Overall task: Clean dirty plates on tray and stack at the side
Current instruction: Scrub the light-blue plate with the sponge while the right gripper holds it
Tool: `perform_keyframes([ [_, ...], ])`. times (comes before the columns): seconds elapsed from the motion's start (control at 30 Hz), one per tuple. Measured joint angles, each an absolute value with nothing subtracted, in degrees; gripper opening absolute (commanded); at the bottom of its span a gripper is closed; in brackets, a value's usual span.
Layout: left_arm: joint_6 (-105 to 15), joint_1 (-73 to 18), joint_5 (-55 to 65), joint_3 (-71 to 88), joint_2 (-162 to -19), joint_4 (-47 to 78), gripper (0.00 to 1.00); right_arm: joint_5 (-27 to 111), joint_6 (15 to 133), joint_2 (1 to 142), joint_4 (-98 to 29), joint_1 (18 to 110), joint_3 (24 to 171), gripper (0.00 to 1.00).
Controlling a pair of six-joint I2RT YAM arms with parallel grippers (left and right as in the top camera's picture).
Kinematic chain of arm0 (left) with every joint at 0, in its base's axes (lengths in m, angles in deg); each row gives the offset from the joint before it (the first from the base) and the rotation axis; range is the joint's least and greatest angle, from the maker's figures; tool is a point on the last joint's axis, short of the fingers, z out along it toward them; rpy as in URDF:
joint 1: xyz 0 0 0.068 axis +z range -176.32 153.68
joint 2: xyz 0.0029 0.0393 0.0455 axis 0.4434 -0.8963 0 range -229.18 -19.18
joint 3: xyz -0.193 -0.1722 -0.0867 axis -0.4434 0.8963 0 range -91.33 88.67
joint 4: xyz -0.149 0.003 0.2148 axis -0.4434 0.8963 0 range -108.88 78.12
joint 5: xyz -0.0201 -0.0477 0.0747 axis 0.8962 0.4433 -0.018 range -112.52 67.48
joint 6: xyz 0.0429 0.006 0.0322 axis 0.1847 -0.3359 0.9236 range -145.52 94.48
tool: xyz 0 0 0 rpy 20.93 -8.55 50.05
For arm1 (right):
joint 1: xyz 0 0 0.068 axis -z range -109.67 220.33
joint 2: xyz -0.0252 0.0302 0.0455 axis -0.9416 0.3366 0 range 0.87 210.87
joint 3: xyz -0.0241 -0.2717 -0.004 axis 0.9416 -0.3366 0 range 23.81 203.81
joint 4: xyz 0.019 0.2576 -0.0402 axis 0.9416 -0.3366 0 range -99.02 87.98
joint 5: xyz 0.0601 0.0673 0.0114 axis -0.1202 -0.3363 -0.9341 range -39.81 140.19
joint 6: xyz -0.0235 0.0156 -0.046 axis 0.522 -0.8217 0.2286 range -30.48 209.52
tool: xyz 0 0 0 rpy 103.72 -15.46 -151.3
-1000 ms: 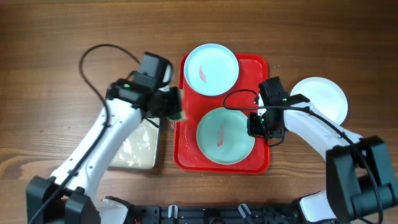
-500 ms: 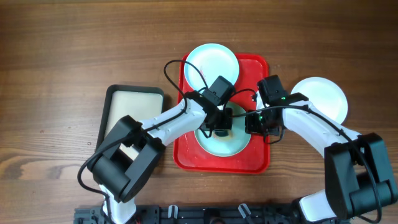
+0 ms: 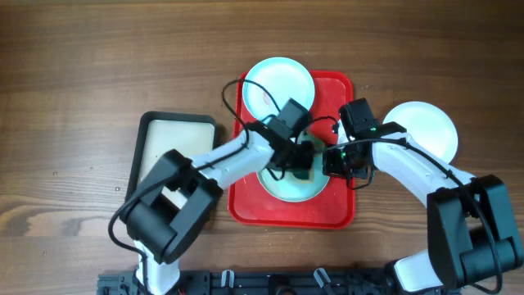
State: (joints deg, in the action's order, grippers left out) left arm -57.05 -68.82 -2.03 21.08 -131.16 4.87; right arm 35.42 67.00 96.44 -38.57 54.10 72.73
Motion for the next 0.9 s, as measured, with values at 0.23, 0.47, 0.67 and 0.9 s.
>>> perform_keyframes([
  [0.23,-60.4,-67.8,-11.0,19.5,-130.1,19.9,0.04,34.7,66.8,96.5,-38.5,53.8,72.7,0.04],
  [0.47,-63.6,-63.1,-21.2,18.5,-129.1,26.5,0.04,34.7,66.8,96.5,-38.5,53.8,72.7,0.04],
  [0.67,-64.0,-60.1,-19.7,18.8,-114.4,33.5,0.04,34.7,66.8,96.5,-38.5,53.8,72.8,0.04],
  [0.9,-61.2,-43.6,-30.5,21.6,-101.2,43.6,0.04,35.0,68.8,96.5,-37.6,53.8,72.8,0.05],
])
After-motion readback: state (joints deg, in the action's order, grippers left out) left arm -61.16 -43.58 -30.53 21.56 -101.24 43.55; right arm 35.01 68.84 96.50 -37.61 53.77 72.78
